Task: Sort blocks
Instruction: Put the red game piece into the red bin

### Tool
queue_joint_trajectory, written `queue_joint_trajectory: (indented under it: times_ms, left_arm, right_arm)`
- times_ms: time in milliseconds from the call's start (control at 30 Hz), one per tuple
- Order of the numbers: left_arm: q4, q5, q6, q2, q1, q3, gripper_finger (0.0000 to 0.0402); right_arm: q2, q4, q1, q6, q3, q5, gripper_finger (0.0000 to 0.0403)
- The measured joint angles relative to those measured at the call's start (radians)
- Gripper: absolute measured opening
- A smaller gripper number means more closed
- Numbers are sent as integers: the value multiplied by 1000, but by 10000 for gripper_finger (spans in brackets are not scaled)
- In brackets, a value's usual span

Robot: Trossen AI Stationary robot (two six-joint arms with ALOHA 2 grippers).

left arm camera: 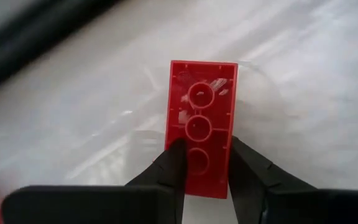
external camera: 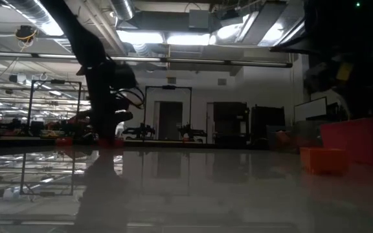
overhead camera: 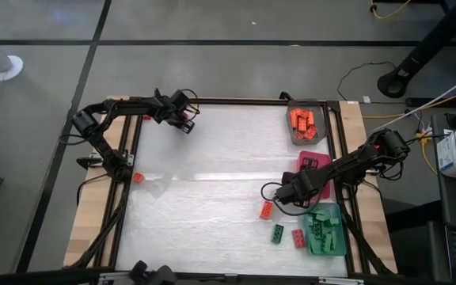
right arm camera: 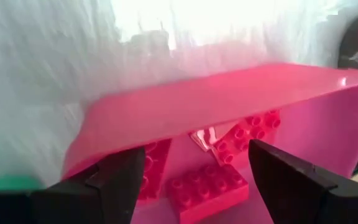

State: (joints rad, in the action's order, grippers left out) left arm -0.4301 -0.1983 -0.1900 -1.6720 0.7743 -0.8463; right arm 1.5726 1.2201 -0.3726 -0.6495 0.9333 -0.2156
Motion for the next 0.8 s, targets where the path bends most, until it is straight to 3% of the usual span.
queue_joint_trajectory:
  times_ms: [433, 800]
  left_arm:
    - [-5, 575, -74, 79, -123, 6, 79]
    - [48, 748, -109, 79, -288, 6, 82]
  right_arm:
    - [0, -88, 0, 5, 73, -50, 285]
    - [0, 39, -1, 3, 241, 0, 285]
